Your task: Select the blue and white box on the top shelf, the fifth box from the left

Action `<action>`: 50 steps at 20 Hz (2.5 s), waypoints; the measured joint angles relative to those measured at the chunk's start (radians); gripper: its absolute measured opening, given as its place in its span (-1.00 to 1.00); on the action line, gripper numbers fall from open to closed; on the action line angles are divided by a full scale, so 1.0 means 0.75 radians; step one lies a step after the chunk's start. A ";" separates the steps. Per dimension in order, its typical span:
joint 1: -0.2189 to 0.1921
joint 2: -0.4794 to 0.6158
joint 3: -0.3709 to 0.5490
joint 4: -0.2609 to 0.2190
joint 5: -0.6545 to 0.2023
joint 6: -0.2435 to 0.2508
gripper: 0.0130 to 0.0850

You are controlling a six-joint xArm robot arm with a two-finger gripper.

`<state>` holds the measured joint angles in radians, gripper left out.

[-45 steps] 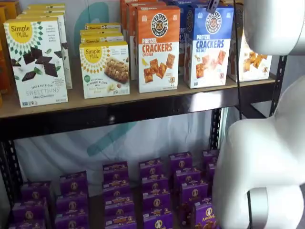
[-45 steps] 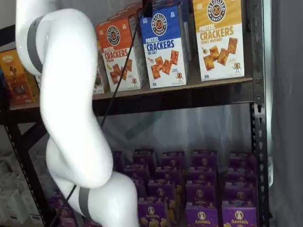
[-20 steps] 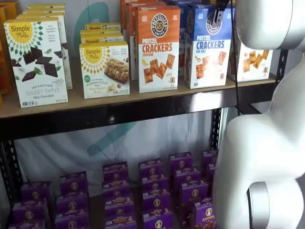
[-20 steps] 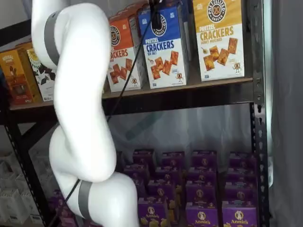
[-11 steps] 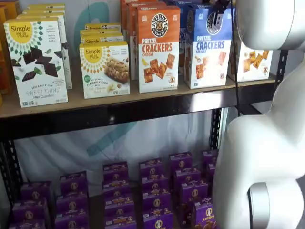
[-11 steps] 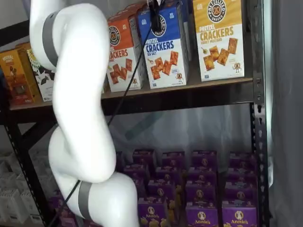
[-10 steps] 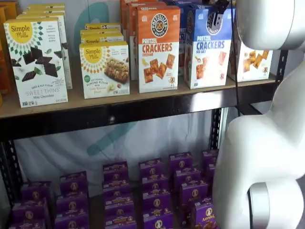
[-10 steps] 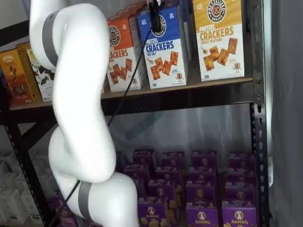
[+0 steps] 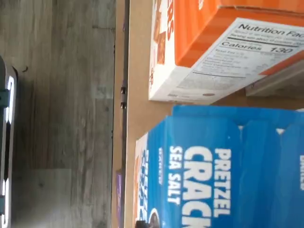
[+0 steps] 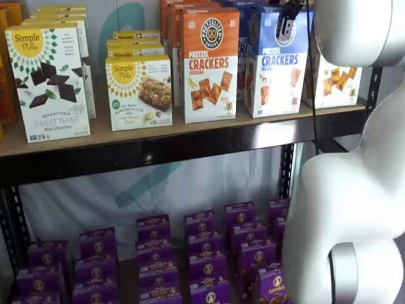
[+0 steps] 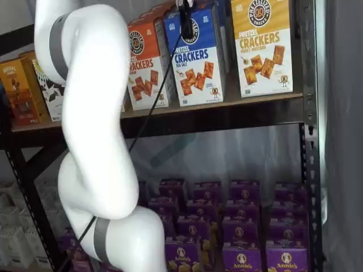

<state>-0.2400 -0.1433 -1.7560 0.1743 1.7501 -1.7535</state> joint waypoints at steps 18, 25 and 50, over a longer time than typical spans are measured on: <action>-0.015 0.000 -0.016 0.020 0.030 -0.005 0.33; -0.029 -0.013 -0.022 0.027 0.067 -0.013 0.33; -0.078 -0.270 0.069 0.017 0.342 -0.035 0.22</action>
<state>-0.2983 -0.3461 -1.7044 0.1866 2.0070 -1.7799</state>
